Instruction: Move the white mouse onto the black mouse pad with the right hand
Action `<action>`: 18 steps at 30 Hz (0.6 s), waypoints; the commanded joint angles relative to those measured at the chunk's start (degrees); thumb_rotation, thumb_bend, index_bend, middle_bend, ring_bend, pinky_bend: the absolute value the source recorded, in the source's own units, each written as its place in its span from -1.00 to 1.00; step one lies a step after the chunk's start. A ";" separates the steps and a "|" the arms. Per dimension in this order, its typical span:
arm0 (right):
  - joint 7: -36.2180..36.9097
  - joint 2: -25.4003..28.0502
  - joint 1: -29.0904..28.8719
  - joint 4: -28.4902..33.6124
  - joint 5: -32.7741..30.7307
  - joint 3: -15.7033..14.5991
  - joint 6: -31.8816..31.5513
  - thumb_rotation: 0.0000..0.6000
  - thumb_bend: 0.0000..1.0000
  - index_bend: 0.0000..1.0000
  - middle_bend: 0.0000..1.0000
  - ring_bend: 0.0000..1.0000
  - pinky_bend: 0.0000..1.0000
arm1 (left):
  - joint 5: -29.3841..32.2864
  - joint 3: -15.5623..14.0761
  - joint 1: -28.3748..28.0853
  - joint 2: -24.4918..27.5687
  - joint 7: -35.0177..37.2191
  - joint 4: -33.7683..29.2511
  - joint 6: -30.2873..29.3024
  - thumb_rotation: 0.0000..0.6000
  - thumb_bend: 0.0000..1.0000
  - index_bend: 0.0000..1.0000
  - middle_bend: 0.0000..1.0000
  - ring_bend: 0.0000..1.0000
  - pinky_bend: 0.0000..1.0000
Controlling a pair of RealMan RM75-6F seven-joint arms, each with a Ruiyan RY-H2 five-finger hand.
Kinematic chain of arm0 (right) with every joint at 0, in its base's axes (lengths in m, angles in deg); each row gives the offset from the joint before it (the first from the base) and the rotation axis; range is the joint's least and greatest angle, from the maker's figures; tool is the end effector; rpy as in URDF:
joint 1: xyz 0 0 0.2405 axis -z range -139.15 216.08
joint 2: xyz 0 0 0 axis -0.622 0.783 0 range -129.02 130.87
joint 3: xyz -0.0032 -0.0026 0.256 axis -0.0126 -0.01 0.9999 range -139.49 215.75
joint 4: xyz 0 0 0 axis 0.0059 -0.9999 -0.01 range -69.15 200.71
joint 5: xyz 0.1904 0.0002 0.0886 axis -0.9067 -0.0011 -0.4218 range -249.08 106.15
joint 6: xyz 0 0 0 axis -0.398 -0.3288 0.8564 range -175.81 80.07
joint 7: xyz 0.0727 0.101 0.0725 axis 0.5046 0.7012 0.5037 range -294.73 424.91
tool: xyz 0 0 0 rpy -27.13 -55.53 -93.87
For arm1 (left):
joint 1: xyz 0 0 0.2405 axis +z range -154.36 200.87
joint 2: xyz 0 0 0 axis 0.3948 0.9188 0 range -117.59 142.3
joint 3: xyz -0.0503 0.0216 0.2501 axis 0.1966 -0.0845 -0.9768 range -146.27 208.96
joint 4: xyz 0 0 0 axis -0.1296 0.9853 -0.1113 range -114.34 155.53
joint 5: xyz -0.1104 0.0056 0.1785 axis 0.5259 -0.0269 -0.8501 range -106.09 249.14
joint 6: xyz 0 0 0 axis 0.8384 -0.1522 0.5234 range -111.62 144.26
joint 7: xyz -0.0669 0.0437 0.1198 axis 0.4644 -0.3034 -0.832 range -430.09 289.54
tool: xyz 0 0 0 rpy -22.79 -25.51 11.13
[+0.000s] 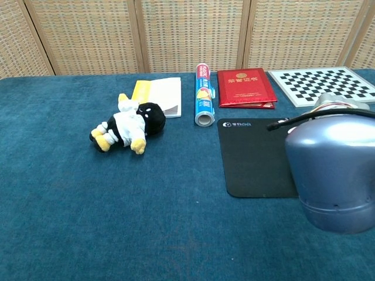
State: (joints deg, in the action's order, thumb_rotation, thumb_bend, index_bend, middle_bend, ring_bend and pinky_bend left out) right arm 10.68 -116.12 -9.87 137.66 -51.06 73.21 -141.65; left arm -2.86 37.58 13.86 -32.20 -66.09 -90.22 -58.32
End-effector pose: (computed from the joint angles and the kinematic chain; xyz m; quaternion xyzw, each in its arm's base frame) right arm -0.1417 -0.3496 -0.0452 0.4164 -0.5533 0.1996 0.6932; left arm -0.2754 0.2073 0.2242 -0.5653 -0.4589 -0.3693 0.5775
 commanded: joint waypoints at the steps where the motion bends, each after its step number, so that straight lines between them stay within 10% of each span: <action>1: 0.57 -0.65 0.03 -0.80 0.51 0.19 0.33 1.00 0.60 -0.08 0.28 0.30 0.28 | 0.08 0.00 0.03 0.06 0.27 0.14 -0.07 1.00 -1.00 -1.00 -1.00 -1.00 -1.00; 9: 2.00 -2.19 0.71 -2.35 0.97 0.84 1.87 1.00 0.56 -0.08 0.26 0.31 0.28 | 0.17 -0.15 -0.02 0.06 0.17 0.10 -0.05 1.00 -1.00 -1.00 -1.00 -1.00 -1.00; 12: 2.99 -2.66 1.01 -2.28 1.22 1.43 2.40 1.00 0.17 -0.12 0.13 0.29 0.28 | 0.29 -0.14 -0.05 0.04 0.17 0.09 -0.09 1.00 -1.00 -1.00 -1.00 -1.00 -1.00; 18: 4.66 -2.89 1.92 0.94 0.50 3.03 4.43 1.00 -0.83 -0.83 -0.91 -0.80 -0.10 | 0.44 -0.14 -0.20 0.06 0.20 0.17 0.07 1.00 -1.00 -1.00 -1.00 -1.00 -1.00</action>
State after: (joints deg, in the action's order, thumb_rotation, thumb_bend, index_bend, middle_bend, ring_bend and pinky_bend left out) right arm 14.75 -118.95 -8.29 137.70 -50.22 75.70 -137.93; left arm -2.43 37.44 13.66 -32.14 -65.89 -90.05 -58.26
